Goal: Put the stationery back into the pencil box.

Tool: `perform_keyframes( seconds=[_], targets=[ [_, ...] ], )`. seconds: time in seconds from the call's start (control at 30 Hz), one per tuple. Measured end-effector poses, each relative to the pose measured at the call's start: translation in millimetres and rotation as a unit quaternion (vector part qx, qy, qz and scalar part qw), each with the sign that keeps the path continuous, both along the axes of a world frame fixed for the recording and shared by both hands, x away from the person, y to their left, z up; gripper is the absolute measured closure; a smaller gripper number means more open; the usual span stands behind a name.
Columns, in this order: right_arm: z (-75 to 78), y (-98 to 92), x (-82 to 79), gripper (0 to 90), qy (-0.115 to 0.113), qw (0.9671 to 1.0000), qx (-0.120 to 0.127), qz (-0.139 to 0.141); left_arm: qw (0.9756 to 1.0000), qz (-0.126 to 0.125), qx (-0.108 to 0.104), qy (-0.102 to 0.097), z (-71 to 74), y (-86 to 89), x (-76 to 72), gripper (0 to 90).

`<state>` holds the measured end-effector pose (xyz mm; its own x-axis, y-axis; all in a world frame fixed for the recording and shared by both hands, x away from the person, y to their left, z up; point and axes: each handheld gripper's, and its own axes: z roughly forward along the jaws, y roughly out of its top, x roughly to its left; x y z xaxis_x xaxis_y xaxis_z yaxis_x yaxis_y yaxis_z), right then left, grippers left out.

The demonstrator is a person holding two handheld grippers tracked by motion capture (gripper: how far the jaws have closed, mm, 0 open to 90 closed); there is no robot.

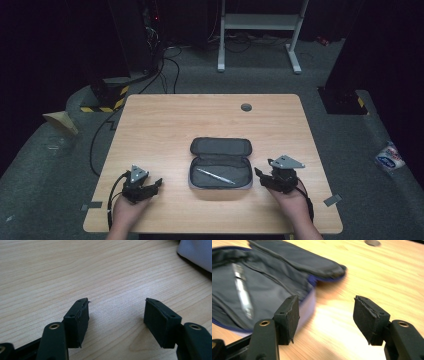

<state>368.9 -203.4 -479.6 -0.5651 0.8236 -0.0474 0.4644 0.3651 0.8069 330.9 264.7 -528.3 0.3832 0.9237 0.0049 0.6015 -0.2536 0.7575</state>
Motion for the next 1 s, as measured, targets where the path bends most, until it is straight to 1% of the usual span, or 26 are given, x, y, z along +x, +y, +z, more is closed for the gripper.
perform_keyframes(
  seconds=[0.03, 0.07, 0.17, 0.23, 0.27, 0.3, 0.33, 0.4, 0.43, 0.47, 0.5, 0.57, 0.6, 0.67, 0.77, 0.8, 1.0],
  targets=[
    [-2.4, -6.0, -0.4, 37.0, 0.003, 1.0, 0.001, -0.008, 1.0, 0.0, -0.001, 0.0, 0.0, -0.1, 0.0, 37.0],
    [-6.5, -14.2, -0.6, 37.0, 0.005, 0.9999, -0.006, -0.015, 1.0, 0.0, 0.0, 0.0, 0.0, -0.1, 0.0, 37.0],
    [-15.2, -27.4, -3.3, 37.0, 0.013, 0.9993, -0.015, -0.031, 1.0, 0.001, 0.0, 0.0, 0.0, -0.2, -0.1, 36.9],
    [-21.8, -35.7, -5.3, 37.0, 0.023, 0.9986, -0.019, -0.044, 1.0, 0.001, 0.0, 0.0, 0.0, -0.2, -0.1, 36.9],
    [-21.8, -35.7, -5.3, 37.0, 0.023, 0.9986, -0.019, -0.044, 1.0, 0.001, 0.0, 0.0, 0.0, -0.2, -0.1, 37.0],
    [-25.3, -39.3, -6.3, 37.0, 0.026, 0.9982, -0.022, -0.049, 1.0, 0.001, 0.0, 0.0, 0.0, -0.2, -0.1, 37.0],
    [-32.9, -46.6, -8.4, 36.8, 0.031, 0.997, -0.033, -0.062, 1.0, 0.001, 0.0, 0.0, 0.0, -0.2, -0.1, 36.9],
    [-35.3, -48.7, -9.1, 36.5, 0.031, 0.9966, -0.037, -0.066, 1.0, 0.001, 0.0, 0.0, 0.0, -0.2, -0.1, 37.0],
    [-41.0, -53.3, -10.3, 35.4, 0.037, 0.9955, -0.041, -0.077, 1.0, 0.001, 0.0, 0.0, 0.0, -0.2, -0.1, 36.9],
    [-42.9, -55.1, -10.0, 35.0, 0.042, 0.995, -0.039, -0.082, 1.0, 0.001, 0.0, 0.0, 0.0, -0.2, -0.1, 36.9],
    [-42.9, -55.1, -10.0, 35.0, 0.042, 0.995, -0.039, -0.082, 1.0, 0.001, 0.0, 0.0, 0.0, -0.2, -0.1, 36.9],
    [-42.9, -57.8, -8.6, 34.2, 0.056, 0.9942, -0.025, -0.089, 1.0, 0.001, 0.0, 0.0, -0.1, -0.2, -0.1, 36.9],
    [-42.9, -57.8, -8.6, 34.2, 0.056, 0.9942, -0.025, -0.089, 1.0, 0.001, 0.0, 0.0, -0.1, -0.2, -0.1, 36.8],
    [-43.2, -58.0, -7.4, 33.6, 0.063, 0.9936, -0.016, -0.093, 1.0, 0.001, 0.0, 0.0, 0.0, -0.2, -0.1, 36.8],
    [-43.3, -56.4, -8.0, 33.4, 0.063, 0.9929, -0.017, -0.1, 1.0, 0.001, 0.0, 0.0, 0.0, -0.2, -0.1, 36.8],
    [-43.3, -54.2, -9.2, 33.5, 0.062, 0.9922, -0.016, -0.107, 1.0, 0.002, 0.0, 0.0, 0.0, -0.2, -0.2, 36.8],
    [-43.4, -54.0, -9.0, 33.4, 0.061, 0.9924, -0.018, -0.106, 1.0, 0.002, 0.0, -0.001, -0.1, -0.4, -0.4, 36.8]
  ],
)
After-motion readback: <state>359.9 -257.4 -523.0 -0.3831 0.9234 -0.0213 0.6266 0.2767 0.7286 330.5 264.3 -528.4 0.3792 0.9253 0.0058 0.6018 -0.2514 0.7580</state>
